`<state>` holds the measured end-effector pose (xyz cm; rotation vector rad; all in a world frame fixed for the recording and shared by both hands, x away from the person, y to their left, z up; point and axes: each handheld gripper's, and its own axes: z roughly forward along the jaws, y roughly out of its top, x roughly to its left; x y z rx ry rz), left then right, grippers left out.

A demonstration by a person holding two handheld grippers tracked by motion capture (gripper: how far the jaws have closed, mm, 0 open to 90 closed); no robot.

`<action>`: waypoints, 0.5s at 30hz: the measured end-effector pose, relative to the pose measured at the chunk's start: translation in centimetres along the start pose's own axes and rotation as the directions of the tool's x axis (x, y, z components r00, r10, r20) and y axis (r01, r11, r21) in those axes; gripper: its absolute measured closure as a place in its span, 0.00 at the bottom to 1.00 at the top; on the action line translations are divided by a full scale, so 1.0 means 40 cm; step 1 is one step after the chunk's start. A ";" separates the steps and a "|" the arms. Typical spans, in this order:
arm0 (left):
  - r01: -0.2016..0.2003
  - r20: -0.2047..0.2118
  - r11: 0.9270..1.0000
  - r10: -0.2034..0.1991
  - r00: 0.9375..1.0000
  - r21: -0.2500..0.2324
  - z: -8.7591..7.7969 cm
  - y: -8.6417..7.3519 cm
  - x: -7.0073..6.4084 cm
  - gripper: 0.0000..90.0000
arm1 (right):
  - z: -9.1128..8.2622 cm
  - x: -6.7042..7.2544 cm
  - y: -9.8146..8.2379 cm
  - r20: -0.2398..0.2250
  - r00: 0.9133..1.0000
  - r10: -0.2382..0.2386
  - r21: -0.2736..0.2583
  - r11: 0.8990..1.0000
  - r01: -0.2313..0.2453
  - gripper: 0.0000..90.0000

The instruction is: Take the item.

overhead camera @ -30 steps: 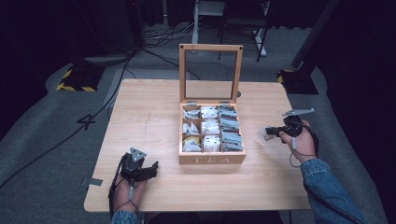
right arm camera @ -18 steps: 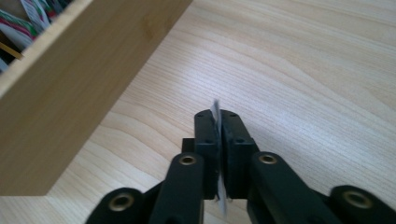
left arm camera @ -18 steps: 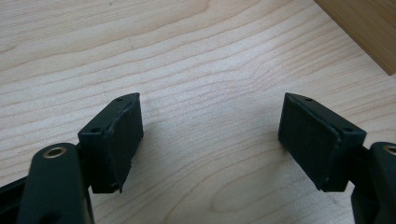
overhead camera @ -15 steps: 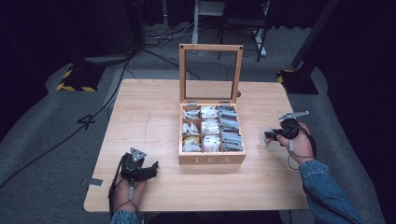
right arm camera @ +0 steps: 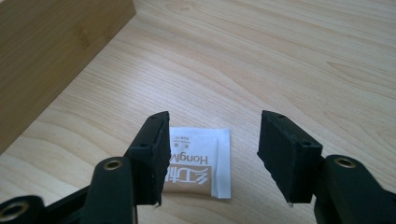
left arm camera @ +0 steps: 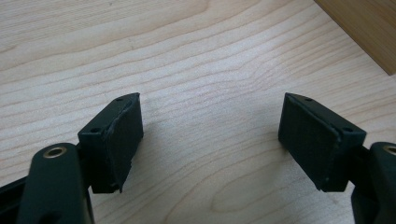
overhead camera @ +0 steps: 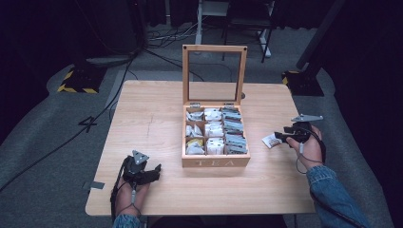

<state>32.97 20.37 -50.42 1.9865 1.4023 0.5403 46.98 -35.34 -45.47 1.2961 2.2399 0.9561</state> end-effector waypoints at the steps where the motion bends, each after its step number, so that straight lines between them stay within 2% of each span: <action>1: 0.000 0.000 1.000 0.000 1.000 0.000 0.000 0.000 0.000 0.25 | -0.009 0.006 0.001 -0.015 1.000 -0.005 -0.015 1.000 0.005 0.50; 3: -0.001 0.000 1.000 0.001 1.000 -0.001 0.000 0.000 0.000 0.25 | -0.013 0.008 0.003 -0.020 1.000 -0.009 -0.023 1.000 0.008 0.50; 4: -0.001 0.000 1.000 0.001 1.000 -0.001 0.000 0.000 0.000 0.25 | -0.030 0.018 0.008 -0.042 0.999 -0.004 -0.050 0.999 0.002 0.50; 6: -0.001 0.000 1.000 0.001 1.000 -0.001 0.000 0.000 0.000 0.25 | -0.036 0.021 0.011 -0.048 0.999 -0.007 -0.061 0.998 0.004 0.50; 9: 0.004 -0.001 1.000 -0.004 1.000 -0.001 -0.001 -0.001 -0.001 0.25 | -0.068 0.045 0.020 -0.108 0.994 -0.007 -0.103 0.995 -0.004 0.49; 10: 0.004 -0.001 1.000 -0.004 1.000 -0.001 -0.001 -0.001 -0.001 0.25 | -0.068 0.045 0.020 -0.108 0.994 -0.007 -0.103 0.995 -0.004 0.49; 12: 0.003 -0.001 1.000 -0.003 1.000 -0.001 -0.001 -0.001 -0.001 0.25 | -0.093 0.069 0.025 -0.152 0.988 -0.014 -0.128 0.992 -0.005 0.49; 14: 0.003 -0.001 1.000 -0.003 1.000 -0.001 -0.001 -0.001 -0.001 0.25 | -0.099 0.074 0.026 -0.160 0.987 -0.021 -0.133 0.991 0.000 0.49; 15: 0.003 -0.001 1.000 -0.003 1.000 -0.001 -0.001 -0.001 -0.001 0.25 | -0.114 0.091 0.027 -0.179 0.983 -0.032 -0.151 0.989 0.005 0.49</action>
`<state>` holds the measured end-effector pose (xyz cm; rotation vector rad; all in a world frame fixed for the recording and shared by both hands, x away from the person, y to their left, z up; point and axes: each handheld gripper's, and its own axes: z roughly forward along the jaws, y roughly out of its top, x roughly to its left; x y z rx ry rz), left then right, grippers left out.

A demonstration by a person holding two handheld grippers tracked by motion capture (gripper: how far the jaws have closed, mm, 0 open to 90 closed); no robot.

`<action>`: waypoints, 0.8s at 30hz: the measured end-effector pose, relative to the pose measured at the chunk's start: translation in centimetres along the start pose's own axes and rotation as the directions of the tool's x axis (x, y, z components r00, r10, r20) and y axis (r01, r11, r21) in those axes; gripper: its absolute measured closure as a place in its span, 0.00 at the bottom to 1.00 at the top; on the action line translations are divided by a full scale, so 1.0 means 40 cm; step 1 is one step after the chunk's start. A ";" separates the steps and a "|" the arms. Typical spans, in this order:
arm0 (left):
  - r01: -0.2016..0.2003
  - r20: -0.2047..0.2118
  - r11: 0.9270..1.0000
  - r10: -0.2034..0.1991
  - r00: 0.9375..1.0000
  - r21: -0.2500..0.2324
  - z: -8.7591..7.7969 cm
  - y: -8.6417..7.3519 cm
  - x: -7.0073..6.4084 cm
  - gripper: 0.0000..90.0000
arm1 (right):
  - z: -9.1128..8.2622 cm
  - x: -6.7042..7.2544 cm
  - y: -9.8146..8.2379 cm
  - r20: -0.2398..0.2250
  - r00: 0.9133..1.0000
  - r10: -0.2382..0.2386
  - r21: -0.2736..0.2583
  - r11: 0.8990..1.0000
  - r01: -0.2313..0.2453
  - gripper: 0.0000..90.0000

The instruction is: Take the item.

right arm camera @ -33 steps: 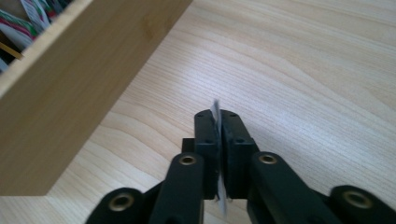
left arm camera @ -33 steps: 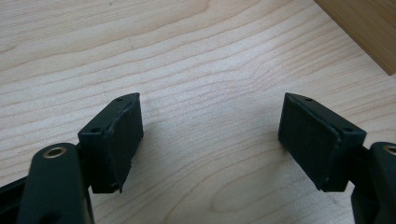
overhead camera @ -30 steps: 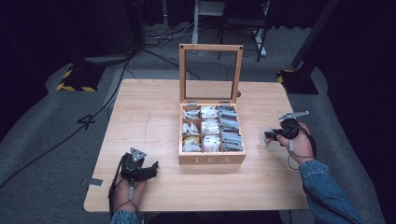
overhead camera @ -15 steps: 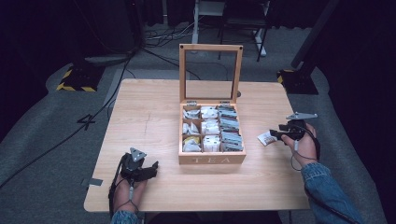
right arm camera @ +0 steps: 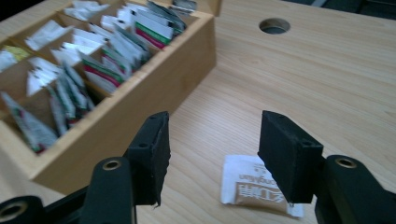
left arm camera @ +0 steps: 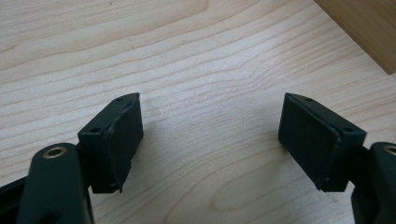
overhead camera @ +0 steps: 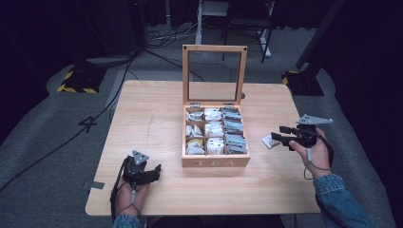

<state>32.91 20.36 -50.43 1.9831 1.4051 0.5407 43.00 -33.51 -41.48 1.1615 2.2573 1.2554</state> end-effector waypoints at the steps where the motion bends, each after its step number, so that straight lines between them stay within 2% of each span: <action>1: 0.000 0.000 1.000 0.000 1.000 0.000 0.000 0.000 0.000 0.25 | 0.000 0.000 0.000 0.000 1.000 0.000 0.000 1.000 0.000 0.49; 3: 0.000 0.000 1.000 0.000 1.000 0.000 0.000 0.000 0.000 0.25 | -0.010 0.026 0.002 -0.036 0.999 -0.012 -0.010 1.000 0.011 0.49; 6: -0.001 0.000 1.000 0.001 1.000 0.000 -0.001 -0.001 0.000 0.25 | -0.016 0.047 0.003 -0.057 0.998 -0.030 -0.015 0.999 0.030 0.49; 8: -0.003 0.000 1.000 0.003 1.000 0.001 -0.001 0.000 0.000 0.25 | -0.024 0.082 -0.002 -0.088 0.994 -0.059 -0.027 0.998 0.056 0.49; 11: 0.000 0.000 1.000 0.000 1.000 0.000 0.000 0.000 0.000 0.25 | -0.030 0.100 -0.010 -0.111 0.992 -0.058 -0.039 0.998 0.054 0.49; 12: 0.003 -0.003 1.000 -0.003 1.000 0.001 0.000 0.000 0.000 0.25 | -0.036 0.121 -0.022 -0.141 0.989 -0.047 -0.052 0.998 0.040 0.49; 16: 0.003 -0.004 1.000 -0.003 1.000 0.001 0.000 0.000 0.000 0.25 | -0.041 0.147 -0.038 -0.155 0.987 -0.053 -0.063 0.997 0.043 0.49; 19: 0.003 -0.004 1.000 -0.003 1.000 0.001 0.000 0.000 0.000 0.25 | -0.042 0.177 -0.061 -0.167 0.983 -0.071 -0.062 0.996 0.061 0.50; 21: 0.002 -0.005 1.000 -0.002 1.000 0.001 0.000 0.000 0.000 0.25 | -0.037 0.197 -0.085 -0.189 0.980 -0.066 -0.057 0.997 0.057 0.51; 24: 0.003 -0.005 1.000 -0.003 1.000 0.001 0.000 0.000 0.000 0.25 | -0.028 0.216 -0.103 -0.195 0.977 -0.087 -0.008 0.996 0.087 0.54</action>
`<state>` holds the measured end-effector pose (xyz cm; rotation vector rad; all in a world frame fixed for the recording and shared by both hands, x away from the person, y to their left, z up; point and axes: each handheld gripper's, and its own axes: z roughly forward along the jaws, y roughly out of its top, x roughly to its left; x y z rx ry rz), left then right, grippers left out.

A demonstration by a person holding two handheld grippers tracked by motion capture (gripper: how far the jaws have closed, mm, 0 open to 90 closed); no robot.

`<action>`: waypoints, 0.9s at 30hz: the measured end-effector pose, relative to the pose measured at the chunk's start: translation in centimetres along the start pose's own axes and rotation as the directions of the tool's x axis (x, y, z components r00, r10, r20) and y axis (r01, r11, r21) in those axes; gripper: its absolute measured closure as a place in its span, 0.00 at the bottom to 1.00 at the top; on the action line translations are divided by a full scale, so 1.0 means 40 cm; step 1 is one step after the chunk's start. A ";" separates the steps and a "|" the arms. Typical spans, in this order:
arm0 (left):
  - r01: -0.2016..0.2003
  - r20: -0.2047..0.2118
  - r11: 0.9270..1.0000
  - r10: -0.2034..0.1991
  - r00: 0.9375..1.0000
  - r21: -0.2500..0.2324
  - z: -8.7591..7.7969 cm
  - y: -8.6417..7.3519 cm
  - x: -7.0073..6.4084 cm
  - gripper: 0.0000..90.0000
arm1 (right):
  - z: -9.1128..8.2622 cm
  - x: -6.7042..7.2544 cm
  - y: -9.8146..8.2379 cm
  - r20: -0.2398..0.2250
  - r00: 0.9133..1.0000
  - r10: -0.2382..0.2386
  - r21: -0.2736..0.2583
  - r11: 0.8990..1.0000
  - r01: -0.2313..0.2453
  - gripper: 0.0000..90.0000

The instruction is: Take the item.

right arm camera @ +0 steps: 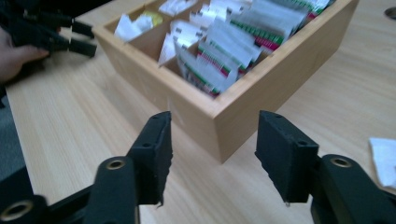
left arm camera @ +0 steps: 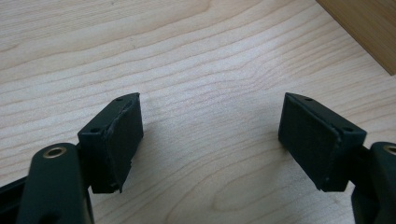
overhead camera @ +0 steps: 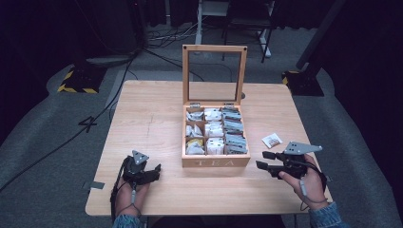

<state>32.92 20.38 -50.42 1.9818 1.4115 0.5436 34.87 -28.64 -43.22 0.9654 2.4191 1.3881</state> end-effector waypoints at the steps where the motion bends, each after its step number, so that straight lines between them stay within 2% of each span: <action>1: 0.000 0.000 1.000 0.000 1.000 0.001 0.000 0.000 0.000 0.25 | 0.003 0.005 -0.005 -0.006 1.000 0.007 0.008 1.000 -0.007 0.54; 5: 0.000 0.000 1.000 0.000 1.000 0.000 0.000 0.000 0.000 0.25 | 0.016 0.019 -0.016 -0.026 0.999 0.022 0.025 0.999 -0.021 0.53; 6: 0.000 0.000 1.000 0.000 1.000 0.000 0.000 0.000 0.000 0.25 | 0.029 0.023 -0.026 -0.016 1.000 0.016 0.048 0.999 -0.015 0.54; 11: 0.000 0.000 1.000 0.000 1.000 0.000 0.000 0.000 0.000 0.25 | 0.055 0.021 -0.048 -0.012 1.000 0.019 0.079 0.997 -0.018 0.53; 14: 0.001 -0.001 1.000 -0.001 1.000 0.001 0.000 0.000 0.000 0.25 | 0.079 0.022 -0.066 -0.009 1.000 0.004 0.101 0.995 -0.003 0.52; 21: 0.000 0.000 1.000 0.000 1.000 0.001 0.000 0.001 0.001 0.25 | 0.111 0.009 -0.106 0.046 0.999 -0.017 0.107 0.994 0.012 0.47; 27: 0.003 -0.002 1.000 -0.003 1.000 0.001 0.001 0.001 0.001 0.25 | 0.122 0.004 -0.125 0.055 0.998 -0.015 0.109 0.994 0.009 0.45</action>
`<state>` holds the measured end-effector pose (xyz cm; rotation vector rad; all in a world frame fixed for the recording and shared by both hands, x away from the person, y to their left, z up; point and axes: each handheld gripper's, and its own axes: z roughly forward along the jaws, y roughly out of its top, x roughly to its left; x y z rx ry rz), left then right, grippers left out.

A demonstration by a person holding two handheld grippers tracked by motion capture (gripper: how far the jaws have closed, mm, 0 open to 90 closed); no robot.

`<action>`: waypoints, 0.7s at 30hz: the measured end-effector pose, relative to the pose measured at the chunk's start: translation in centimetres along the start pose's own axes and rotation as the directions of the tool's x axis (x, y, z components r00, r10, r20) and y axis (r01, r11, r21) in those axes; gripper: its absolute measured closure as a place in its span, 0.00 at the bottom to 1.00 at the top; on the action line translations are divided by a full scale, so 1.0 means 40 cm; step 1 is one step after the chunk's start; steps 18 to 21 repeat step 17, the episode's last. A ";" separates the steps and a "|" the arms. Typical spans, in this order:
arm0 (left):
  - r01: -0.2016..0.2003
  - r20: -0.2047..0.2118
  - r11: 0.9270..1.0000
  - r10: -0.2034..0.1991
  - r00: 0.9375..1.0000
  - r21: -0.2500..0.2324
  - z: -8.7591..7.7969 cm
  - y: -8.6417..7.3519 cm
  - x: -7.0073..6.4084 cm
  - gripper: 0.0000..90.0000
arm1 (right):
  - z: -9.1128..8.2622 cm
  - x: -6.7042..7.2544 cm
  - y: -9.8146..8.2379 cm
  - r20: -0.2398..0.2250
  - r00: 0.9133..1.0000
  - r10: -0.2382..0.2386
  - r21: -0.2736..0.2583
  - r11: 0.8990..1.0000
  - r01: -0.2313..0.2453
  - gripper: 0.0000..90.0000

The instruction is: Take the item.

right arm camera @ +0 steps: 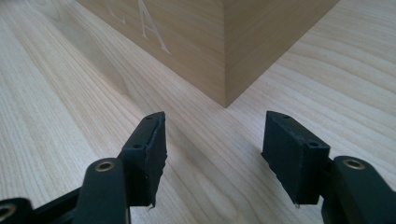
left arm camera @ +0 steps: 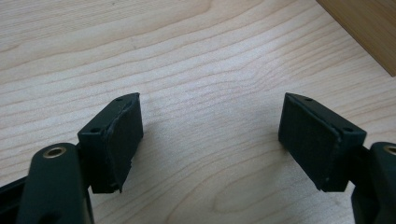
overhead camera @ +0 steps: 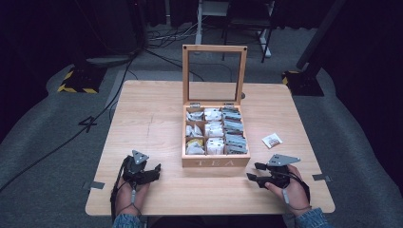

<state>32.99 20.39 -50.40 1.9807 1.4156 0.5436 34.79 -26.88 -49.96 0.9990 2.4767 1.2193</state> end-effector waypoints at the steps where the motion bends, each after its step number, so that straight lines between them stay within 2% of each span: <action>1: 0.001 0.000 1.000 -0.001 1.000 0.000 0.000 0.000 0.000 0.25 | 0.002 0.000 -0.002 0.004 1.000 -0.001 0.005 1.000 0.001 0.44; 6: 0.001 -0.002 1.000 -0.001 1.000 -0.001 0.001 0.001 0.001 0.25 | 0.006 0.001 -0.007 0.013 1.000 -0.020 0.001 1.000 0.020 0.39; 8: 0.001 -0.002 1.000 -0.001 1.000 -0.001 0.001 0.001 0.001 0.25 | 0.009 0.001 -0.006 0.005 1.000 -0.030 0.006 1.000 0.030 0.32; 9: 0.000 -0.002 1.000 0.000 1.000 0.000 0.001 0.001 0.001 0.25 | 0.009 0.001 -0.006 0.005 1.000 -0.030 0.006 1.000 0.030 0.32; 10: 0.000 -0.002 1.000 0.000 1.000 0.000 0.001 0.001 0.001 0.25 | 0.011 0.001 -0.004 0.003 0.999 -0.037 0.013 0.999 0.037 0.26; 11: 0.000 -0.002 1.000 0.000 1.000 0.000 0.001 0.001 0.001 0.25 | 0.020 0.009 -0.001 0.029 0.995 -0.099 0.049 0.994 0.097 0.16; 12: 0.000 -0.002 1.000 0.000 1.000 0.000 0.001 0.001 0.001 0.25 | 0.020 0.009 -0.001 0.029 0.995 -0.099 0.049 0.994 0.097 0.16; 13: 0.001 -0.002 1.000 -0.001 1.000 -0.001 0.002 0.001 0.001 0.25 | 0.025 0.015 0.001 0.034 0.992 -0.120 0.062 0.991 0.118 0.14; 21: -0.001 -0.001 1.000 0.001 1.000 -0.001 0.002 0.001 0.001 0.25 | 0.026 0.015 0.002 0.032 0.992 -0.120 0.063 0.991 0.118 0.12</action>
